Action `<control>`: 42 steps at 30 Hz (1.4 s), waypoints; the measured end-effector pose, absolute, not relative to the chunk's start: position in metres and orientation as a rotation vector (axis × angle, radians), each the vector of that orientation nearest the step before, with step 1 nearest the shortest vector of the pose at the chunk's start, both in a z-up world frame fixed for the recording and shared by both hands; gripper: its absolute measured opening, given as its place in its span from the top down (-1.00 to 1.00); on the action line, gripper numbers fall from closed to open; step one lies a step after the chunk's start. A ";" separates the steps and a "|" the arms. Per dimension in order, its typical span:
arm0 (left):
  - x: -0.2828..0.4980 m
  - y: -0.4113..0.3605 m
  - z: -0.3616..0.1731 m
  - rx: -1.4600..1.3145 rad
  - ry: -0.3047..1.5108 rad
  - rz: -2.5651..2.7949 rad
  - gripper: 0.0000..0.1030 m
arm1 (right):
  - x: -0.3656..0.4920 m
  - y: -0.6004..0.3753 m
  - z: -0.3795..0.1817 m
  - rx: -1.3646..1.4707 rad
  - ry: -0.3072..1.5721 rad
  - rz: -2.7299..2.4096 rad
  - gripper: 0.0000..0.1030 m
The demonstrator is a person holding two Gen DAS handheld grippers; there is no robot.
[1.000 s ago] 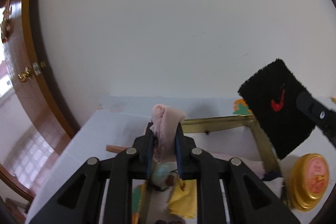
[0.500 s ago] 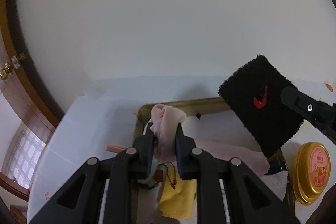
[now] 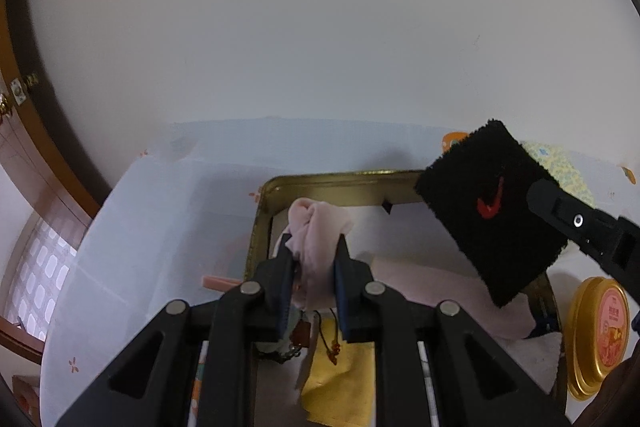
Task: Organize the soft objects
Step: 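Open both tools to drop the hair tie and wristband into the tray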
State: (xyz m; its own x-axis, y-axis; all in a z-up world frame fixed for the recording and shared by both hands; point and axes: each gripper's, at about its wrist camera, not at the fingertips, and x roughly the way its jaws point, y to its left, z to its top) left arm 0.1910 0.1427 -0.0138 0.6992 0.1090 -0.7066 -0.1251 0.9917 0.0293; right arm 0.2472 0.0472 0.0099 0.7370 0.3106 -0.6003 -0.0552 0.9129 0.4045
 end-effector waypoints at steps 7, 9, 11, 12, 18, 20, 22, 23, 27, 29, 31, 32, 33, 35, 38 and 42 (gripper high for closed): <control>0.208 0.144 -0.023 -0.035 0.833 0.108 -0.42 | 0.253 0.053 0.001 0.404 0.764 0.269 0.38; 0.208 0.141 -0.024 -0.046 0.839 0.073 -0.75 | 0.249 0.050 0.001 0.439 0.760 0.280 0.04; 0.207 0.137 -0.022 -0.033 0.829 0.076 -0.87 | 0.241 0.043 0.002 0.487 0.719 0.302 -0.24; 0.205 0.136 -0.019 -0.020 0.819 0.092 -0.92 | 0.235 0.040 0.004 0.509 0.690 0.316 -0.24; 0.201 0.144 -0.012 -0.058 0.792 0.133 -0.99 | 0.210 0.024 0.011 0.566 0.558 0.291 -0.36; 0.202 0.144 -0.015 -0.051 0.801 0.135 -0.99 | 0.211 0.024 0.010 0.574 0.558 0.280 -0.36; 0.200 0.142 -0.017 -0.046 0.807 0.134 -0.99 | 0.216 0.026 0.007 0.567 0.592 0.284 -0.37; 0.200 0.143 -0.017 -0.047 0.810 0.133 -0.99 | 0.218 0.027 0.006 0.566 0.604 0.284 -0.37; 0.197 0.143 -0.018 -0.055 0.809 0.139 -0.99 | 0.219 0.026 0.005 0.566 0.618 0.284 -0.37; 0.197 0.143 -0.019 -0.053 0.811 0.140 -0.99 | 0.216 0.023 0.006 0.569 0.609 0.283 -0.37; 0.197 0.142 -0.019 -0.054 0.816 0.139 -0.99 | 0.214 0.022 0.006 0.575 0.608 0.280 -0.37; 0.197 0.143 -0.019 -0.054 0.818 0.139 -0.99 | 0.214 0.021 0.005 0.580 0.610 0.281 -0.37; 0.196 0.143 -0.019 -0.054 0.819 0.141 -0.99 | 0.212 0.020 0.005 0.585 0.610 0.284 -0.37; 0.195 0.142 -0.018 -0.052 0.812 0.148 -0.99 | 0.209 0.017 0.004 0.599 0.605 0.287 -0.37; 0.192 0.143 -0.014 -0.051 0.788 0.159 -0.99 | 0.205 0.014 0.001 0.603 0.599 0.294 -0.37; 0.185 0.146 -0.010 -0.061 0.774 0.165 -0.99 | 0.204 0.014 -0.001 0.576 0.605 0.297 -0.37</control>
